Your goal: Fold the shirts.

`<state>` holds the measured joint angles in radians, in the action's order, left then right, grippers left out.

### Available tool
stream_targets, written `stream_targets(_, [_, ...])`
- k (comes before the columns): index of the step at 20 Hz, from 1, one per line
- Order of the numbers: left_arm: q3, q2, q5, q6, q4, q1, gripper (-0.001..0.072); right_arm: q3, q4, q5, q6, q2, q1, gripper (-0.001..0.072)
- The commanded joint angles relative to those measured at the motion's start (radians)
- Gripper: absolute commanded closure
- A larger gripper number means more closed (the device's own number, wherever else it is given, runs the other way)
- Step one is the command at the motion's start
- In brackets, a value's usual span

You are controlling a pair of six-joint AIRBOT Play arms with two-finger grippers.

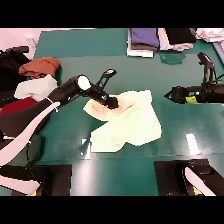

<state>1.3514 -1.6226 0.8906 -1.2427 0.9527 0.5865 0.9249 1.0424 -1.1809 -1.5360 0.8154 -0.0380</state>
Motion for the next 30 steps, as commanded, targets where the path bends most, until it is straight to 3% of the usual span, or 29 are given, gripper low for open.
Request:
stream_targets(1, [0.011,-0.011,-0.005,-0.009,0.049,-0.006,0.0683,-0.003,0.008,-0.018,0.0,-0.006,-0.013,0.0694])
stream_targets(4, [0.063,0.042,0.008,-0.063,0.097,-0.117,0.0684,-0.062,0.028,-0.042,0.008,-0.005,-0.013,0.0693])
stream_targets(8, [0.09,0.159,-0.004,-0.062,0.104,-0.285,0.0683,-0.259,0.028,-0.018,0.008,0.022,-0.013,0.0671])
stream_targets(10, [0.09,0.178,0.018,-0.062,0.104,-0.337,0.0683,-0.322,0.021,-0.011,0.007,0.082,-0.013,0.0263])
stream_targets(13, [0.086,0.177,0.045,-0.061,0.122,-0.354,0.0683,-0.354,-0.047,0.029,0.023,0.199,-0.011,0.0243])
stream_targets(16, [0.087,0.177,0.022,-0.062,0.125,-0.354,0.0684,-0.352,-0.24,0.145,0.116,0.324,0.071,0.0245])
stream_targets(20, [0.087,0.177,0.026,-0.062,0.125,-0.354,0.0683,-0.328,-0.416,0.44,0.117,0.484,0.253,0.027])
stream_targets(22, [0.087,0.178,0.025,-0.062,0.125,-0.354,0.0683,-0.257,-0.418,0.484,0.117,0.554,0.319,0.0393])
stream_targets(24, [0.087,0.178,0.025,-0.066,0.124,-0.354,0.0683,-0.154,-0.418,0.509,0.161,0.607,0.375,0.0446])
stream_targets(25, [0.092,0.178,0.026,-0.066,0.125,-0.354,0.0684,-0.105,-0.409,0.509,0.185,0.623,0.39,0.0659])
stream_targets(26, [0.096,0.19,0.018,-0.068,0.13,-0.355,0.0684,-0.057,-0.383,0.507,0.191,0.63,0.396,0.0696])
stream_targets(30, [0.203,0.364,-0.017,-0.121,0.323,-0.354,0.0684,0.166,-0.162,0.341,0.182,0.499,0.312,0.0696])
